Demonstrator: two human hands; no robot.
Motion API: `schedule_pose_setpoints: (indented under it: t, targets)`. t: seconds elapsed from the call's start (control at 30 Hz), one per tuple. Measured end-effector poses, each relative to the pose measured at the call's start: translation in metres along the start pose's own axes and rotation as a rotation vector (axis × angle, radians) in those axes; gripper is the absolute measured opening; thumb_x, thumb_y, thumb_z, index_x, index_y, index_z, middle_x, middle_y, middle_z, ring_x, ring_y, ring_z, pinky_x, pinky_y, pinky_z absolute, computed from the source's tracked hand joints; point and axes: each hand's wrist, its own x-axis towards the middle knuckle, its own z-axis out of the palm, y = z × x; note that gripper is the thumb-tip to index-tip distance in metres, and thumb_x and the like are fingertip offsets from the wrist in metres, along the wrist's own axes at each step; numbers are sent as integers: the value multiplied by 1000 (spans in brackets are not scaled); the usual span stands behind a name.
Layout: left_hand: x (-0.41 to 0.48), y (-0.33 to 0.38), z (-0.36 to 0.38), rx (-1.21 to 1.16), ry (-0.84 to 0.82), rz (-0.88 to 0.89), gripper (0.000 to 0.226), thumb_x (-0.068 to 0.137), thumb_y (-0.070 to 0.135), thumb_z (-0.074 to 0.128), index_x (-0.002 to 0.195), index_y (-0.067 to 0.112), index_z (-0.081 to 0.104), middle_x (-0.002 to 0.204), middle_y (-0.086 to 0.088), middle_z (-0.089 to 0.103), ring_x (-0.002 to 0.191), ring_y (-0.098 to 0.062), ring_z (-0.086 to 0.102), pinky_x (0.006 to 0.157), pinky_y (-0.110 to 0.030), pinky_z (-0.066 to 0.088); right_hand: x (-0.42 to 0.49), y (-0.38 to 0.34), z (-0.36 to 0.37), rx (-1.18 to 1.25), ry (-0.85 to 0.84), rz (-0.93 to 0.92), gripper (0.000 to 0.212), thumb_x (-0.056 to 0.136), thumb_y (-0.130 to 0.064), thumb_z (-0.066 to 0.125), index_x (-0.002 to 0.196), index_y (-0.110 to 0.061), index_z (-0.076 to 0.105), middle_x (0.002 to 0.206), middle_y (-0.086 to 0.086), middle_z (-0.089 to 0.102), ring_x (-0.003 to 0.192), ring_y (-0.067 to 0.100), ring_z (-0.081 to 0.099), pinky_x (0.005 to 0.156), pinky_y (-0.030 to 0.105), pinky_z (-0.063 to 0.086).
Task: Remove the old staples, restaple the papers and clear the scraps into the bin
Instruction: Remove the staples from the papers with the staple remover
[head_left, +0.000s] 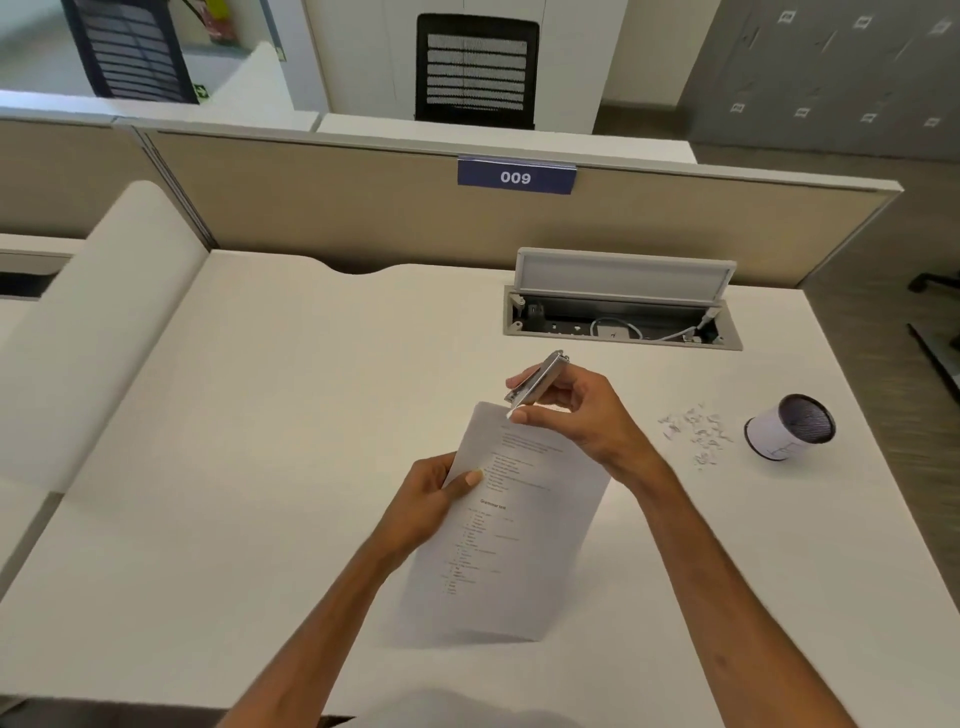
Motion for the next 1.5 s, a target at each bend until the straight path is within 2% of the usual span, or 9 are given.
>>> schedule_pose_setpoints:
  t: [0.17,0.27,0.6,0.77,0.87,1.13,1.37,1.5]
  targets:
    - [-15,8,4,39,15,59,38,104,44,67,126,14,76,116,-8,84,95,-36,84,85,-56,68,-4,-6,6,-119,-2,-61,36,85,-42,89,116,-30,75,118,-22,78,113,9,72,101,31,55]
    - [-19,6,4,25,20,89,26,112,32,65,124,12,77,115,-9,84,96,-38,84,87,-60,66,-5,-8,10,-180,-21,-59,41,80,-52,86,115,-35,74,115,-31,75,111,-2,69,96,24,51]
    - [-24,8,4,16,22,100,24,113,25,63,125,9,77,116,-9,85,98,-36,84,87,-54,67,-5,-14,17,-152,-115,-76,42,81,-49,85,116,-29,73,113,-17,78,104,2,72,74,10,55]
    - [-22,9,1,36,31,103,24,113,27,62,125,12,77,116,-6,85,96,-33,84,84,-47,68,-2,-17,19,-156,-140,-78,45,79,-49,86,117,-27,74,116,-12,79,102,5,73,73,10,55]
    - [-20,11,-1,42,33,112,25,113,27,62,126,12,77,116,-5,85,94,-32,84,81,-40,69,0,-17,19,-166,-148,-77,49,78,-52,85,120,-27,74,119,-12,78,103,13,74,72,14,56]
    - [-16,12,-5,58,43,111,24,113,28,62,126,15,77,115,-2,85,92,-30,85,77,-36,69,5,-13,24,-202,-161,-57,45,80,-53,83,119,-33,71,116,-17,76,100,15,75,74,23,58]
    - [-14,10,-10,71,31,104,25,113,34,63,127,17,77,116,-1,85,92,-31,84,79,-42,69,9,-13,23,-134,-170,-55,43,84,-42,83,119,-20,72,107,-16,79,96,9,75,72,14,56]
    - [-14,12,-7,67,29,101,39,103,46,64,128,18,77,117,-1,85,94,-33,84,82,-46,69,11,-10,23,-171,-152,-58,42,83,-47,83,117,-26,72,109,-16,79,97,12,75,73,20,58]
